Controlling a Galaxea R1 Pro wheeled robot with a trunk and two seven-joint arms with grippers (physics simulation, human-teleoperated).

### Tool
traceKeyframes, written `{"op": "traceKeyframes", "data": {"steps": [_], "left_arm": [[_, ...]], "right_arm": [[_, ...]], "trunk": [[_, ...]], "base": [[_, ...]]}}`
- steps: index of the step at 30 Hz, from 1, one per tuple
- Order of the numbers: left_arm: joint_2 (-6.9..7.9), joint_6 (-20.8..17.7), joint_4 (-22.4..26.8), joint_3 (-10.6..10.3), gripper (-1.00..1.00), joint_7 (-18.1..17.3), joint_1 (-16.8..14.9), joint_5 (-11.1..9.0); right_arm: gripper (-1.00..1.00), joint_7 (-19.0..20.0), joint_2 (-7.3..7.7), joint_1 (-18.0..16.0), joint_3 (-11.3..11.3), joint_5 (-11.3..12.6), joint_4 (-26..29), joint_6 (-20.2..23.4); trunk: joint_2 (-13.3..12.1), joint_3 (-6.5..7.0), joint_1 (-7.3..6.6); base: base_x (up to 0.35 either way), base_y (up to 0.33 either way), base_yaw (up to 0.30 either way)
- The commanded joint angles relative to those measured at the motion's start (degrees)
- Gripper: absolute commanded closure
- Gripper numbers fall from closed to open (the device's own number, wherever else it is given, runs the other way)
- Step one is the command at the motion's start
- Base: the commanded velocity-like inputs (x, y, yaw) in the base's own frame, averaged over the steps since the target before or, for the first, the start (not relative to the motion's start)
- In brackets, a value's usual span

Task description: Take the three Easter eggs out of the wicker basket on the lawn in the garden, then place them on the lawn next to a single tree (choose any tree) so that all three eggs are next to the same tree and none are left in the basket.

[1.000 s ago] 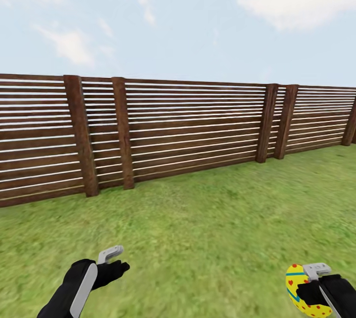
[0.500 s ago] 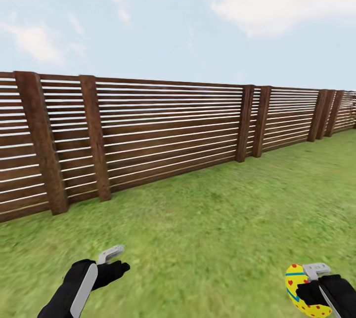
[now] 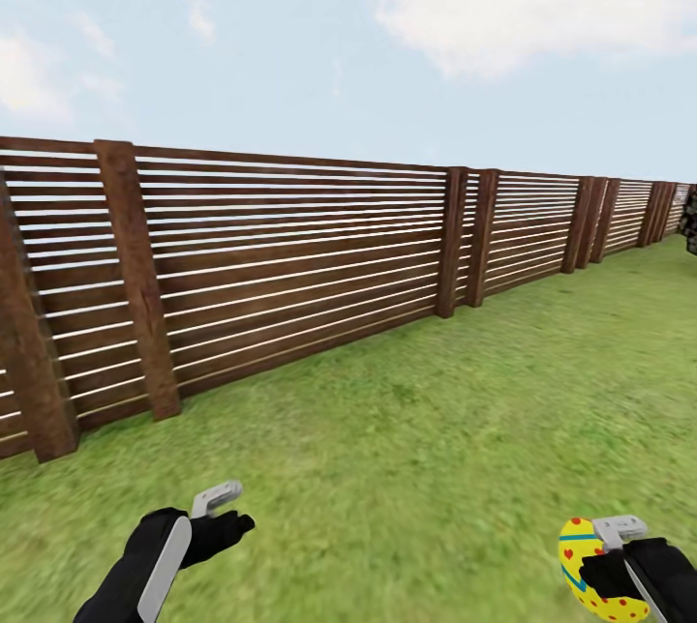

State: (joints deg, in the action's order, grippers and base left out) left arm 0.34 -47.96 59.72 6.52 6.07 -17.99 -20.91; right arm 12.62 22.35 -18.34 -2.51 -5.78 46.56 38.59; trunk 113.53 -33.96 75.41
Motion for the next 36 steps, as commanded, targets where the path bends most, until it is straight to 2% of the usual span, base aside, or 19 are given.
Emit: {"op": "traceKeyframes", "data": {"steps": [1, 14, 36], "left_arm": [[0.01, -0.21, 0.05, -0.02, -1.00, 0.52, -0.03, -0.62], [0.01, -0.21, 0.05, -0.02, -1.00, 0.51, -0.03, -0.62], [-0.31, -0.12, -0.12, -0.11, -1.00, 0.52, -0.03, -0.62]], "right_arm": [[1.00, 0.50, -0.02, -0.03, -0.13, -0.64, 0.11, 0.28], [1.00, 0.51, -0.03, -0.03, -0.19, -0.54, 0.11, 0.26], [1.00, 0.48, 0.05, -0.03, -0.30, -0.46, 0.11, 0.32]], "trunk": [[0.03, -0.07, 0.01], [0.03, -0.06, 0.01], [0.03, 1.00, 0.01]], "base": [[0.197, 0.288, -0.010], [0.249, 0.261, -0.007], [0.292, 0.196, -0.248]]}}
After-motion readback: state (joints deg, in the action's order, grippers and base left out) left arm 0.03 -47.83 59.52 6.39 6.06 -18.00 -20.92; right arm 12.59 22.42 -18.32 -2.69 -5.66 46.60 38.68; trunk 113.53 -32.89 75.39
